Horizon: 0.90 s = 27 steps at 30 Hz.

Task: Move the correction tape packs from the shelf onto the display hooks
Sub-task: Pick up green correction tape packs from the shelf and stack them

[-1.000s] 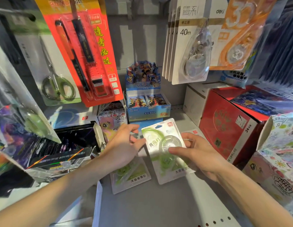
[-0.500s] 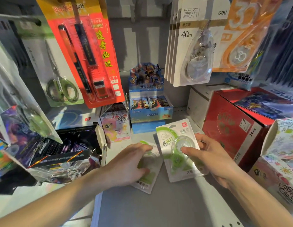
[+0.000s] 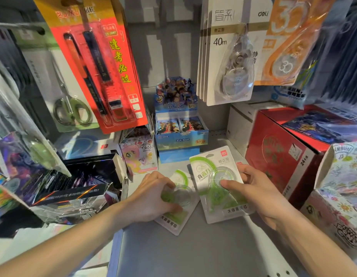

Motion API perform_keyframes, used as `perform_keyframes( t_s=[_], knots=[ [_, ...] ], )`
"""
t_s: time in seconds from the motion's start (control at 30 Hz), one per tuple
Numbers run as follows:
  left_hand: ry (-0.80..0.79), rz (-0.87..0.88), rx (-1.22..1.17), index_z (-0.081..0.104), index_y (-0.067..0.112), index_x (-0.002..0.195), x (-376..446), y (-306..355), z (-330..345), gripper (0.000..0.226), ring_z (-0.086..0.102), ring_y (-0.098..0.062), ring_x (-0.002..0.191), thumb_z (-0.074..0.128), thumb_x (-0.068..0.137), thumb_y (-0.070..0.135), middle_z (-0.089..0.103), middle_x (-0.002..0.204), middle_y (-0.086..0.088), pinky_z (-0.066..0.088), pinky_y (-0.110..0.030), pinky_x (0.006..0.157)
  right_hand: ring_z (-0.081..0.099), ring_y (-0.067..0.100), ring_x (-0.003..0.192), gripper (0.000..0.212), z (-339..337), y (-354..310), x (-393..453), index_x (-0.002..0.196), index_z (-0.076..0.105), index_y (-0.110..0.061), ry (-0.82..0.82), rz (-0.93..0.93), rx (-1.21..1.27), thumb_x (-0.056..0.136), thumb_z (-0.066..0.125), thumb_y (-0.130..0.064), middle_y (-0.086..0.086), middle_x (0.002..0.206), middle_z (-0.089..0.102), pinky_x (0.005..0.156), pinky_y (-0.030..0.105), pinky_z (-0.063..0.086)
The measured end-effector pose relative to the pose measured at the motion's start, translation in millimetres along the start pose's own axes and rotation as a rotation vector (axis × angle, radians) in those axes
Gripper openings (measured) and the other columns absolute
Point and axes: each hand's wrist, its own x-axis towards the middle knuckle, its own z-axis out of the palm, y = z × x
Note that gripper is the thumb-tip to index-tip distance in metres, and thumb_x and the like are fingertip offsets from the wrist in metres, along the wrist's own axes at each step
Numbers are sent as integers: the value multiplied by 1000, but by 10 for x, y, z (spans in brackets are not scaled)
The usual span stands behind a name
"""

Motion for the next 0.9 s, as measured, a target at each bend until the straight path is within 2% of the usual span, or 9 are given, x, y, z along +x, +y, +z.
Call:
perform_keyframes(
  t_s=[0.17, 0.27, 0.37, 0.47, 0.53, 0.6, 0.67, 0.77, 0.9],
  knots=[
    [51, 17, -109, 56, 34, 124, -41, -5, 19, 57, 48, -5, 112, 83, 77, 51, 46, 123, 16, 40, -12, 81, 78, 33, 100, 41, -23, -14, -13, 122, 66, -11, 8, -10, 8, 85, 80, -1, 8, 107, 82, 97, 57, 58],
    [93, -34, -216, 55, 42, 112, -26, 14, 5, 57, 56, -2, 101, 89, 67, 49, 56, 114, 16, 47, -18, 74, 78, 34, 100, 40, -10, 7, -9, 121, 67, -10, 16, 3, 13, 85, 80, -1, 8, 106, 82, 98, 57, 57],
    [141, -65, -255, 56, 44, 106, 16, 32, -18, 60, 55, -2, 105, 92, 59, 49, 56, 117, 16, 49, -21, 78, 78, 35, 99, 37, 26, 28, 0, 118, 67, -8, 24, 16, 17, 84, 81, -2, 10, 104, 82, 98, 58, 57],
    [147, -126, -340, 60, 42, 110, 49, 43, -28, 61, 53, -3, 114, 93, 60, 53, 52, 127, 16, 46, -18, 84, 78, 36, 97, 29, 60, 43, 8, 112, 70, -7, 17, 22, 18, 85, 80, -1, 11, 100, 82, 97, 58, 57],
    [144, -171, -402, 58, 40, 118, 39, 65, -24, 63, 54, 0, 110, 91, 66, 52, 52, 128, 17, 44, -11, 77, 79, 36, 93, 27, 73, 61, 14, 110, 70, -7, 13, 32, 23, 85, 79, 0, 12, 98, 83, 94, 58, 59],
    [123, -216, -539, 46, 38, 131, 1, 110, -38, 80, 58, 2, 104, 93, 68, 43, 54, 122, 20, 47, -9, 67, 79, 36, 91, 30, 83, 82, 18, 112, 69, -6, 11, 50, 41, 85, 79, 0, 14, 98, 82, 90, 58, 61],
    [86, -279, -669, 42, 32, 135, -19, 138, -66, 90, 65, -10, 106, 97, 64, 28, 61, 120, 11, 54, -19, 75, 79, 38, 90, 33, 91, 99, 17, 115, 67, -5, 5, 72, 68, 85, 79, 1, 16, 99, 82, 88, 59, 61],
    [46, -312, -729, 68, 15, 110, -16, 155, -121, 47, 73, -16, 91, 93, 70, 15, 79, 99, 2, 55, -25, 70, 78, 41, 93, 37, 109, 103, 3, 118, 65, -5, 3, 84, 98, 85, 79, 2, 18, 101, 81, 89, 61, 60],
    [123, -345, -837, 57, 28, 110, -63, 195, -151, 43, 69, -9, 83, 87, 79, 18, 74, 99, 5, 47, -20, 55, 76, 41, 101, 37, 138, 73, -48, 119, 64, -7, 38, 54, 114, 86, 78, 1, 16, 104, 81, 99, 60, 56]
  ],
)
